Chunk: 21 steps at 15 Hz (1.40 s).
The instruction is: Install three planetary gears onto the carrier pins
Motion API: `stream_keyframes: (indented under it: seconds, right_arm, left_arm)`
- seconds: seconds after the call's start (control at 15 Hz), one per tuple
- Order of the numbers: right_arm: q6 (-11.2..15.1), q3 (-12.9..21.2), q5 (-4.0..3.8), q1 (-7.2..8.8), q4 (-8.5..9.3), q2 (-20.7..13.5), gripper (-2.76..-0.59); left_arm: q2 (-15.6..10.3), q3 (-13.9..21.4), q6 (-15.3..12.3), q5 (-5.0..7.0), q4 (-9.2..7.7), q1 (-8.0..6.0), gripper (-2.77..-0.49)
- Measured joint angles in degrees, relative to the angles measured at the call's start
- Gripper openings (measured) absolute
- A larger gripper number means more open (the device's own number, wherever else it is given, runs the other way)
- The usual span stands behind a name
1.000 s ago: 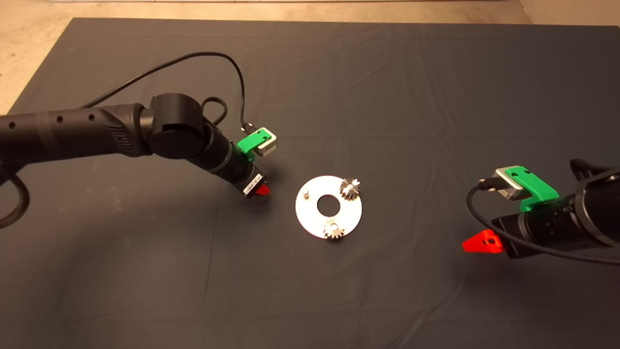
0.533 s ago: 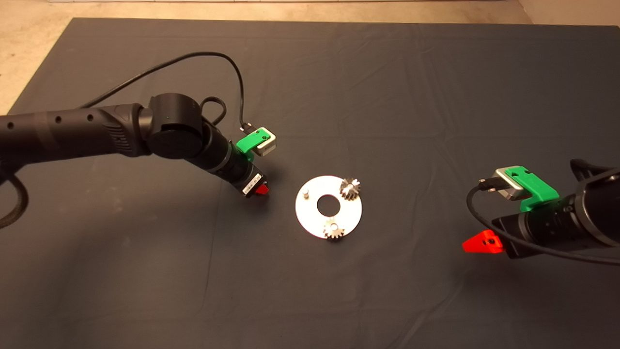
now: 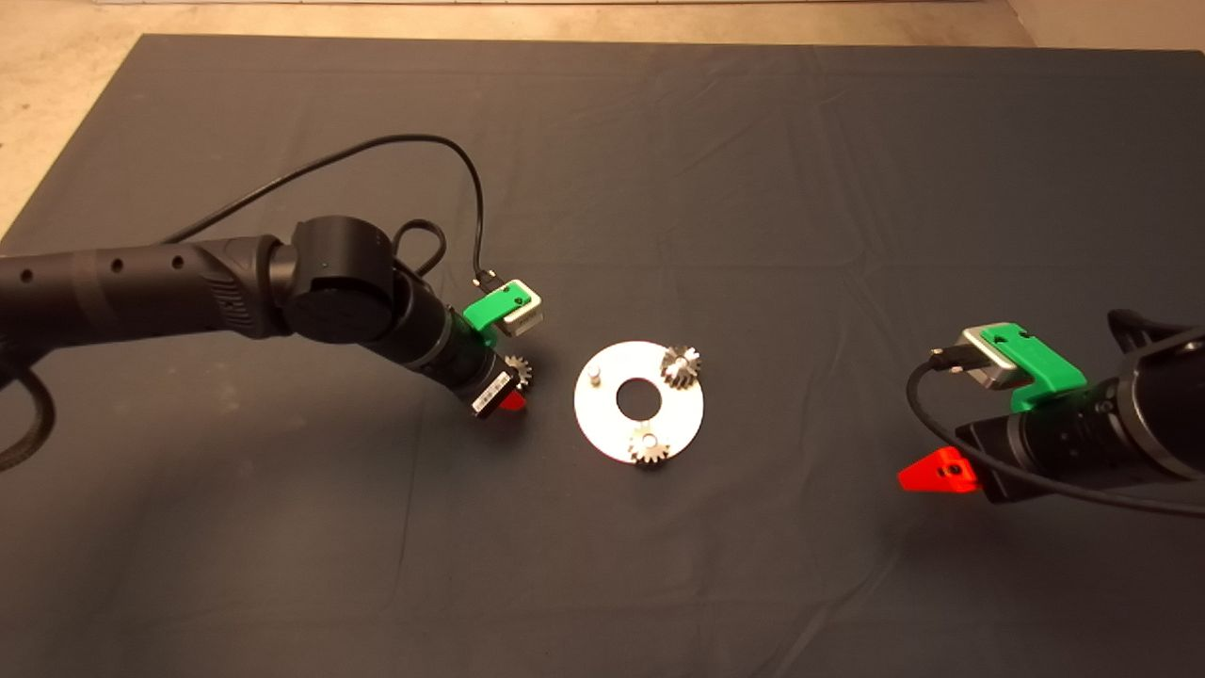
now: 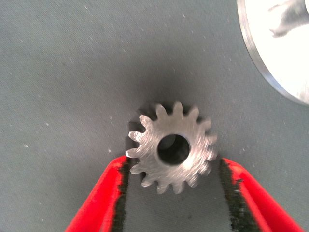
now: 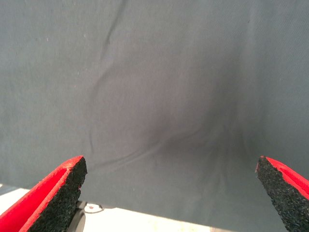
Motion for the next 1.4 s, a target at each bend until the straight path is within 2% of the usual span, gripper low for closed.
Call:
stream_keyframes:
  seconds: [0.07,0.2,0.4,0.6,0.8,1.2,1.4]
  right_arm:
    - [0.0,0.2,0.0,-0.01,0.0,0.0,-0.74]
    - [0.0,0.7,0.04,0.0,0.0,0.0,-0.74]
    - [0.0,1.3,0.01,0.0,0.01,0.1,-0.74]
    - [0.0,1.6,0.02,0.0,0.04,0.2,-0.74]
    - [0.0,1.8,0.02,0.0,0.06,0.2,-0.74]
    - [0.0,1.9,-0.02,0.0,0.52,0.2,-0.74]
    - [0.0,1.9,0.0,0.0,0.65,0.2,-0.74]
  left_arm:
    - [-0.4,0.6,0.1,-0.05,0.0,-0.01,-2.16]
    - [-0.6,0.8,0.7,-0.05,0.01,0.0,-2.16]
    - [-0.6,0.8,0.9,-0.05,1.0,-0.01,-2.16]
    - [-0.5,0.8,0.8,-0.02,1.0,-0.01,-2.16]
    - [0.0,0.8,0.8,0.13,1.08,-0.03,-2.16]
    - [2.8,-1.5,0.8,0.35,1.72,-0.01,-2.16]
    - [2.9,-1.6,0.8,0.37,1.74,-0.01,-2.21]
